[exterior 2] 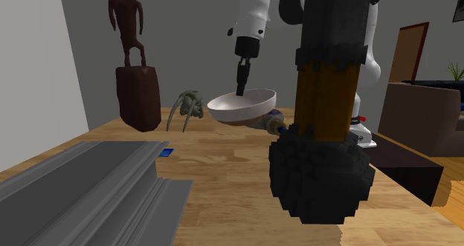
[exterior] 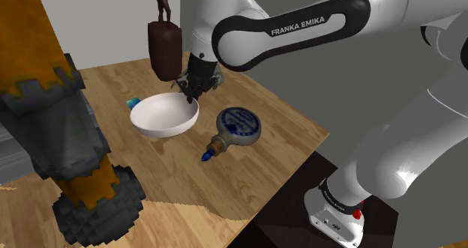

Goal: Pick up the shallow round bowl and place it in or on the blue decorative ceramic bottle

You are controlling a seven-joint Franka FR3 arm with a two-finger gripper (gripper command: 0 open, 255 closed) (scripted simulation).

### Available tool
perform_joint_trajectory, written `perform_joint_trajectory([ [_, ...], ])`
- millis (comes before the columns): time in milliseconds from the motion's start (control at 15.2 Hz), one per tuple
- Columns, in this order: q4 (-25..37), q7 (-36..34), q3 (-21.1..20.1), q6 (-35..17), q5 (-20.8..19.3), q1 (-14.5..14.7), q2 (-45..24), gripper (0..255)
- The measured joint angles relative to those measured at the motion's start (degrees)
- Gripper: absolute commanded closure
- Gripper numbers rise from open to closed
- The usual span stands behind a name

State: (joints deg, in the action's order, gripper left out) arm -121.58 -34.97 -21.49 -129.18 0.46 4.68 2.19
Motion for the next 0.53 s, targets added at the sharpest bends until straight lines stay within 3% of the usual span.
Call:
perform_joint_trajectory([
  [528,4.2,0.6,0.2,6.0,0.8,-0.1,1.9,255],
])
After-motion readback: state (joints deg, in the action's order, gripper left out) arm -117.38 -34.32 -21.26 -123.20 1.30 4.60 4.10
